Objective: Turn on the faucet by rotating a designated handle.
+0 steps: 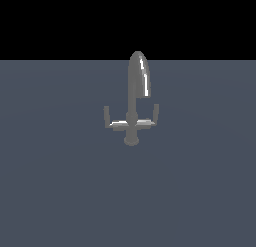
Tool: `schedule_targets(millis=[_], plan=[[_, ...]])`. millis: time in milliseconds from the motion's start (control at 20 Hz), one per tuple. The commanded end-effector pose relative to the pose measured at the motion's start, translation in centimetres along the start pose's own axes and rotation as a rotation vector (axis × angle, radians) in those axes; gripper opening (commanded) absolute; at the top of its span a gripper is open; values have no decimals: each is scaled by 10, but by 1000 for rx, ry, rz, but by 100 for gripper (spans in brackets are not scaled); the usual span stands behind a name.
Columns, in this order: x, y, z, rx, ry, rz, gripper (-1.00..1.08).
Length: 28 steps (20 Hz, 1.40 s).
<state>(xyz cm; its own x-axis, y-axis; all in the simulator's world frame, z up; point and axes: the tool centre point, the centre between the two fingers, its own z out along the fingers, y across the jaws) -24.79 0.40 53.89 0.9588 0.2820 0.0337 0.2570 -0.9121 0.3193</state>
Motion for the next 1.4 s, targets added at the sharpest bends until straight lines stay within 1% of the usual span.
schedule_targets(millis=[0,300,650,1000,1350], plan=[[3,0,-8,-53,-3,-59,-100],[11,-4,-25,-174,-32,-201,-100],[23,-12,-41,-306,-99,-372,-100],[40,-22,-51,-421,-200,-546,-100],[60,-35,-56,-512,-330,-723,-100]])
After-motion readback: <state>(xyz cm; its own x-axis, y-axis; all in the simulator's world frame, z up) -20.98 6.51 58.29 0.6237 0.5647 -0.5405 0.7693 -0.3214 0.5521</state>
